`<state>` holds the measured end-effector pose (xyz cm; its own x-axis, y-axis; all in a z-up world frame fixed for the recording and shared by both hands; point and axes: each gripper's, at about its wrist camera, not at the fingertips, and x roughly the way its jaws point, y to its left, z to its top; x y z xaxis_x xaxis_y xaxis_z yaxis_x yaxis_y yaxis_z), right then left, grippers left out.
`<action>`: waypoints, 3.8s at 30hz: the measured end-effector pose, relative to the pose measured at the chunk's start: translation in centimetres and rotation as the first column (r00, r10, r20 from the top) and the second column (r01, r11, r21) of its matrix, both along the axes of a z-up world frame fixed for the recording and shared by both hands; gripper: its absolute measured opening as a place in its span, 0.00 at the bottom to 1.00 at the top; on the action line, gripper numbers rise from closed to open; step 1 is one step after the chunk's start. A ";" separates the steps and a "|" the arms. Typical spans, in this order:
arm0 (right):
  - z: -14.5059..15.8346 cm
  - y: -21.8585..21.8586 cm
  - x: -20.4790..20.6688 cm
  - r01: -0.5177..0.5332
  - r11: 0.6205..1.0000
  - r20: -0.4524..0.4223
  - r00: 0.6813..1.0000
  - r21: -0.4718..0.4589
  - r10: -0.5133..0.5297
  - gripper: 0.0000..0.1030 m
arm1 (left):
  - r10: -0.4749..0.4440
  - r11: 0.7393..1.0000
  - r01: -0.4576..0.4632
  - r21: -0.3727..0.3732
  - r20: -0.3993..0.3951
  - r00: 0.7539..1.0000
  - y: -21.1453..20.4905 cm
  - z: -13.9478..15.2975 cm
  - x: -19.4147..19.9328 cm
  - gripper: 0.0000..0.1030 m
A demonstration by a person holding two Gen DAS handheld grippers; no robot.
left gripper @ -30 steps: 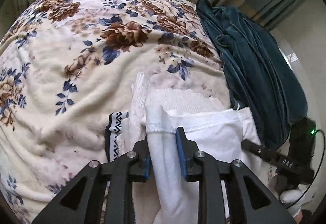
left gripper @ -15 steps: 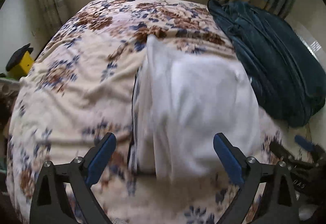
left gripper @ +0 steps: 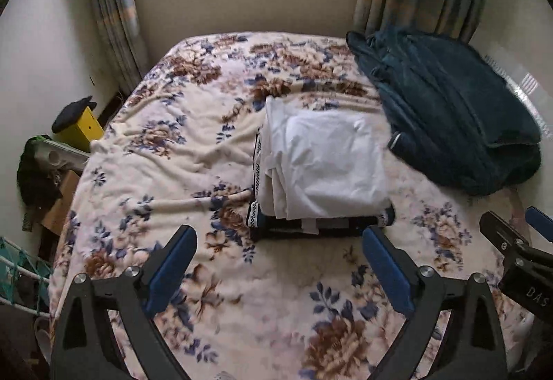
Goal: Fold small clothes
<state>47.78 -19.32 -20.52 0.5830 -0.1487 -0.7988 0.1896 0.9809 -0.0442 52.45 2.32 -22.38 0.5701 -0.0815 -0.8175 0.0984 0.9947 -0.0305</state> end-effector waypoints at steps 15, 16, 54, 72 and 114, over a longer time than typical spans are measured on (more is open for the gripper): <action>18.0 1.3 -17.3 -0.044 0.999 0.136 0.990 -0.028 0.048 1.00 | -0.012 0.998 0.002 0.058 0.163 0.987 0.9 14.5 -13.9 0.95; 18.7 1.4 -18.0 -0.046 0.999 0.142 0.989 -0.025 0.049 1.00 | -0.009 0.998 -0.002 0.059 0.177 0.984 1.0 15.2 -14.6 0.95; 27.2 2.1 -26.6 -0.077 0.996 0.244 0.966 -0.036 0.084 1.00 | 0.013 1.000 -0.019 0.023 0.259 0.966 1.0 21.6 -23.1 1.00; 28.0 2.2 -26.7 -0.082 0.996 0.263 0.961 -0.031 0.087 1.00 | 0.019 1.000 -0.025 0.019 0.267 0.963 0.7 21.9 -23.2 1.00; 28.2 3.4 -28.2 -0.072 0.997 0.269 0.960 -0.024 0.076 1.00 | 0.061 0.998 -0.066 0.010 0.275 0.959 1.3 22.4 -25.0 1.00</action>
